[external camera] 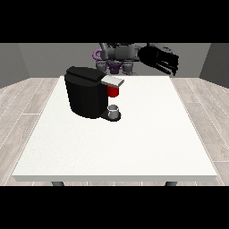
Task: Insert the coffee pod into the coffee machine and close the lid
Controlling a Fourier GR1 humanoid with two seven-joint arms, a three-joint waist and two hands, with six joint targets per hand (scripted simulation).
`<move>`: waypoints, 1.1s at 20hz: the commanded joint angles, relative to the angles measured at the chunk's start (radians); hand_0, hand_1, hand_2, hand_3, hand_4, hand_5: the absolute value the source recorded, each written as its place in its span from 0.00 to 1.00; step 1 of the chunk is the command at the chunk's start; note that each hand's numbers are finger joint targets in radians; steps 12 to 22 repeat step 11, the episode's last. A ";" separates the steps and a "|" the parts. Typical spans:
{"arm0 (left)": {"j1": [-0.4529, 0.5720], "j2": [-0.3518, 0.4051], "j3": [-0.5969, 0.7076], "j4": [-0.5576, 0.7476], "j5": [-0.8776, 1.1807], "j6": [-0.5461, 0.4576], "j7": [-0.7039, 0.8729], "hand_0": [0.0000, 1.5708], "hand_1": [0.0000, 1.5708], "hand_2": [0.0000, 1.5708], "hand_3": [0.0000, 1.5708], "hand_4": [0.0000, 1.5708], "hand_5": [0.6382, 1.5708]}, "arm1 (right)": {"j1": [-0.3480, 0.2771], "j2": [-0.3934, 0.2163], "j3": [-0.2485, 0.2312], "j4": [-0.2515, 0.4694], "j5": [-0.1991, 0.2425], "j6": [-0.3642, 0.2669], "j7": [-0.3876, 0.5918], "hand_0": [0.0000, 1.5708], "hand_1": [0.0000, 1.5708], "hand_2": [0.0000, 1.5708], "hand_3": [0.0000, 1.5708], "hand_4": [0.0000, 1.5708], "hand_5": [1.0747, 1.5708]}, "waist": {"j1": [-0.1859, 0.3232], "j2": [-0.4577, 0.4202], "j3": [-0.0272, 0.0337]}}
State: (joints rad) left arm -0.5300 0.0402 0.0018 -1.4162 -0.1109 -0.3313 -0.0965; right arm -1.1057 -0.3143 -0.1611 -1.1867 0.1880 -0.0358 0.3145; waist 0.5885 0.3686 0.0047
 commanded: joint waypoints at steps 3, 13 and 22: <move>0.053 0.021 0.032 -0.014 0.023 -0.005 0.002 0.00 0.00 0.00 0.00 0.21 1.00 | 0.014 0.072 0.042 0.018 -0.039 0.049 -0.148 0.00 0.00 0.00 0.00 0.00 1.00 | -0.067 -0.048 -0.0048; 0.137 0.031 0.088 0.048 0.028 0.036 -0.019 0.00 0.00 0.00 0.00 0.17 1.00 | 0.171 0.308 0.228 -0.028 -0.012 -0.039 -0.262 0.00 0.00 0.00 0.00 0.17 1.00 | -0.210 -0.165 -0.0051; 0.137 0.031 0.088 0.048 0.028 0.036 -0.019 0.00 0.00 0.00 0.00 0.17 1.00 | 0.171 0.308 0.228 -0.028 -0.012 -0.039 -0.262 0.00 0.00 0.00 0.00 0.17 1.00 | -0.210 -0.165 -0.0051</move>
